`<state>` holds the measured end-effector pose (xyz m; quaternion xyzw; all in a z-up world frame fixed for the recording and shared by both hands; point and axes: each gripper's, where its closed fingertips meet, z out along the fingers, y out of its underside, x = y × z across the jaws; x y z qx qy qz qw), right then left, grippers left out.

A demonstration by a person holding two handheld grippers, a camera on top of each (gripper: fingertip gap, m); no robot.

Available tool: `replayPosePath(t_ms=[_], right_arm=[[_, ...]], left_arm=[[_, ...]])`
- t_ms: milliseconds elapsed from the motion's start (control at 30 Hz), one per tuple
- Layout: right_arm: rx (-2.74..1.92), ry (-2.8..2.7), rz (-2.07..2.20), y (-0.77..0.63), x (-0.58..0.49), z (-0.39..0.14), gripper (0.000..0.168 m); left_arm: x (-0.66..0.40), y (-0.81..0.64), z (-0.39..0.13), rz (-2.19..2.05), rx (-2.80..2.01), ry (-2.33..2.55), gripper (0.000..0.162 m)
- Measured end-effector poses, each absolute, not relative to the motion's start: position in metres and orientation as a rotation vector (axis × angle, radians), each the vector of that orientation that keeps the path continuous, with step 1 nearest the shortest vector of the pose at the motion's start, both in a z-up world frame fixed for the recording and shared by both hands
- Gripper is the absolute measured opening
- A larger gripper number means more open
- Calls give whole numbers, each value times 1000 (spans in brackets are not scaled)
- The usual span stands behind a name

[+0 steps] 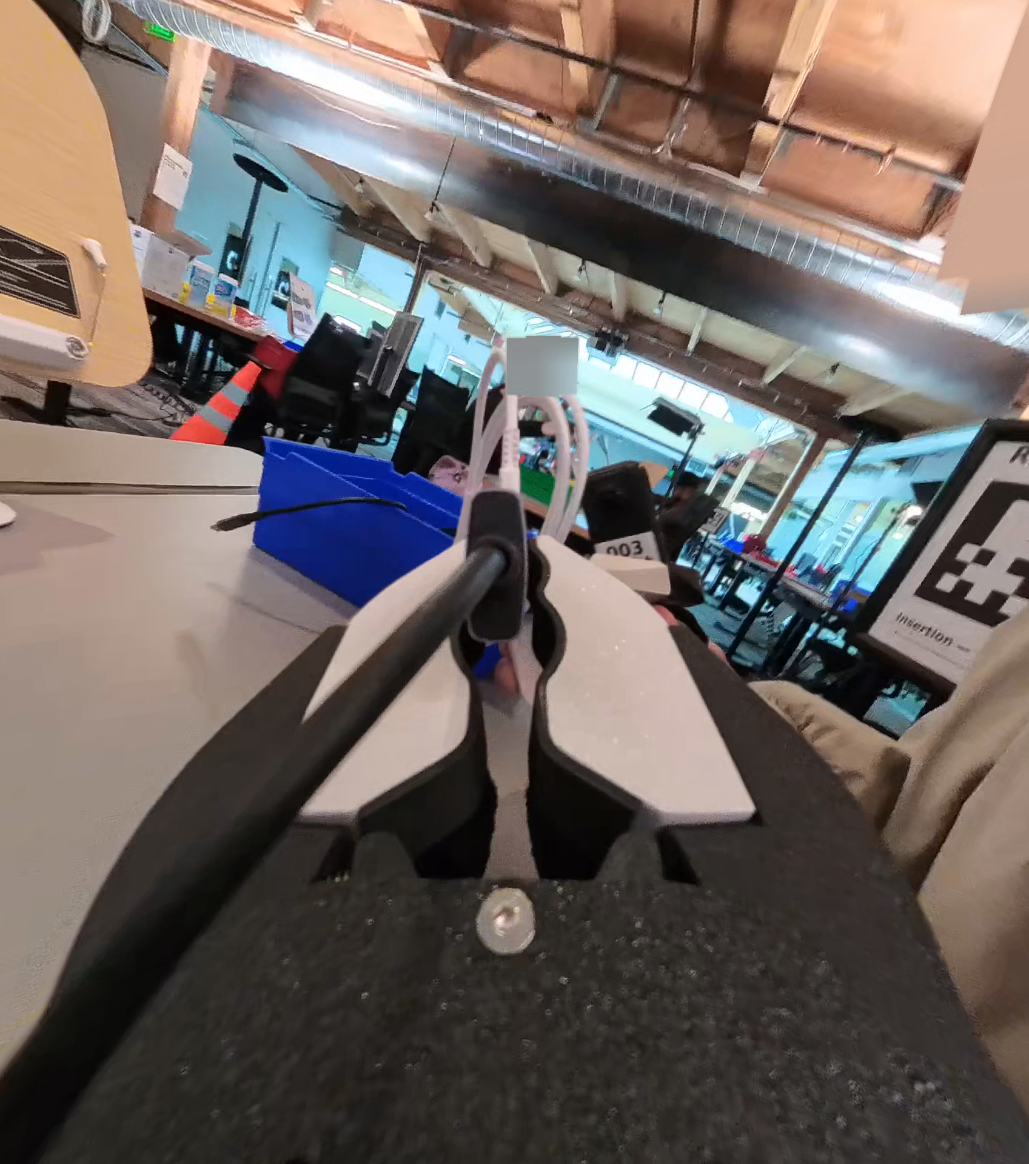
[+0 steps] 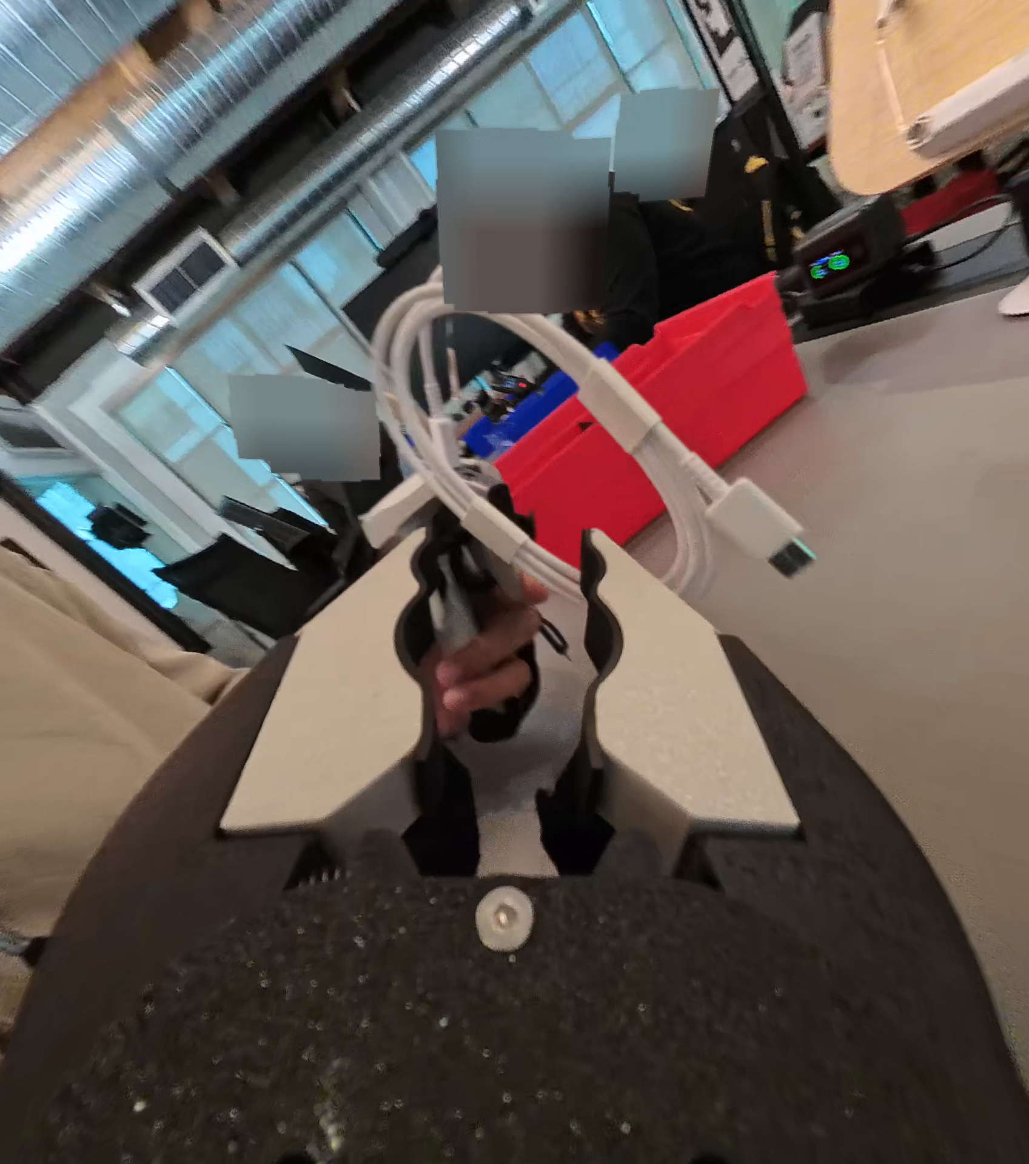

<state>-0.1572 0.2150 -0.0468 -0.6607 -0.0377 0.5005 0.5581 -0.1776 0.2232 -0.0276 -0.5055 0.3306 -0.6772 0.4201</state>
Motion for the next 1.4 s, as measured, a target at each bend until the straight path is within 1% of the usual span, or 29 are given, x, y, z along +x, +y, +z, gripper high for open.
replayPosePath(t_ms=[100, 133, 200, 267, 367, 400, 433, 467, 500, 567, 667, 800, 900, 1000, 1067, 1100, 1200, 1333, 1400], right_arm=[[-1547, -125, 1245, 212, -169, -43, 39], [-1560, -149, 1238, 211, -173, -45, 36], [-1578, -187, 1211, 208, -177, -46, 19], [-1598, -213, 1147, 208, -176, -48, 17], [-1615, -217, 1173, 206, -175, -49, 15], [-1620, -221, 1164, 206, -173, -49, 14], [-1625, -219, 1138, 206, -168, -47, 12], [-1623, -210, 1113, 207, -161, -44, 11], [-1625, -216, 1096, 208, -153, -40, 11], [-1654, -241, 1013, 210, -137, -33, 11], [-1667, -282, 844, 215, -99, -6, 12], [-1644, -275, 577, 215, -18, 58, 12], [-1663, -229, 370, 210, 53, 103, 12], [-1706, -133, 270, 212, 119, 123, 12], [-1757, -30, 291, 223, 157, 111, 12], [-1798, 29, 325, 230, 173, 96, 11], [-1928, 198, 427, 256, 205, 26, 12], [-2283, 299, 344, 270, 223, -88, 12], [-2427, 311, 307, 271, 222, -124, 12]], left_arm=[[-174, 212, -27, -1768, -1248, 836, 9], [-172, 208, -28, -1789, -1248, 843, 9], [-170, 208, -30, -1790, -1260, 828, 9], [-169, 206, -32, -1793, -1262, 835, 9], [-169, 205, -32, -1784, -1260, 842, 10], [-168, 205, -36, -1779, -1285, 852, 13], [-167, 205, -40, -1764, -1316, 873, 23], [-167, 204, -45, -1756, -1342, 895, 28], [-167, 199, -49, -1767, -1363, 934, 30], [-166, 178, -58, -1797, -1384, 1081, 24], [-167, 156, -66, -1764, -1415, 1196, 26], [-177, 118, -63, -1857, -1371, 1331, 26], [-181, 112, -68, -1807, -1359, 1366, 26], [-183, 119, -68, -1757, -1347, 1370, 25], [-185, 126, -66, -1762, -1356, 1337, 25], [-186, 130, -64, -1770, -1359, 1314, 25], [-188, 139, -60, -1775, -1364, 1258, 23], [-189, 144, -61, -1735, -1381, 1251, 22], [-190, 146, -62, -1706, -1395, 1256, 21]])
